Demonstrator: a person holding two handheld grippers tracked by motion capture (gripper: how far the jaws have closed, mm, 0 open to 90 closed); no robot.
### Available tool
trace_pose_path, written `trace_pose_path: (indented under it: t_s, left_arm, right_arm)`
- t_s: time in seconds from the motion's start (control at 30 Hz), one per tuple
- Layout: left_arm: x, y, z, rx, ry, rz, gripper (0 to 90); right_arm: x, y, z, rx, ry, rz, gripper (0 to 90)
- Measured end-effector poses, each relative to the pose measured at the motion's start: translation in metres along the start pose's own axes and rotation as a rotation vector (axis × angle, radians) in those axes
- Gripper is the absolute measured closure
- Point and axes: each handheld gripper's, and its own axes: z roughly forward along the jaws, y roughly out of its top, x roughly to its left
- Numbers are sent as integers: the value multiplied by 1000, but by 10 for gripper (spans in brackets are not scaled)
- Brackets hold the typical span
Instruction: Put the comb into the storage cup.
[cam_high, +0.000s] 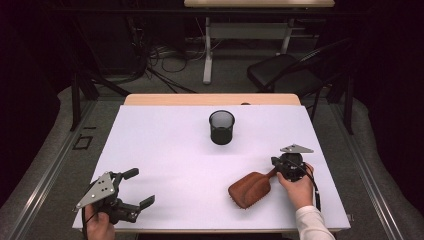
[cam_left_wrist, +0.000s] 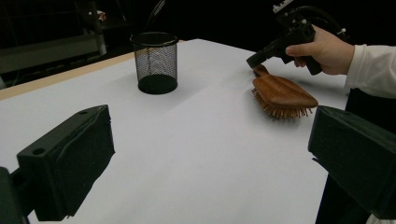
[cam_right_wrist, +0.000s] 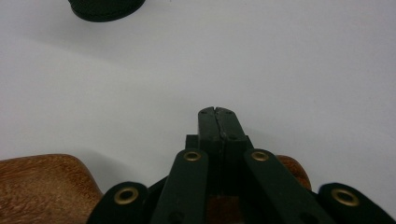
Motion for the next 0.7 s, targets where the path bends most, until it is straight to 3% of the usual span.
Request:
trace_pose_path:
  t_s: [0.7]
  left_arm:
    - [1, -1, 0, 7, 8, -2, 2]
  right_arm:
    - [-5, -2, 6, 62, -3, -22, 900]
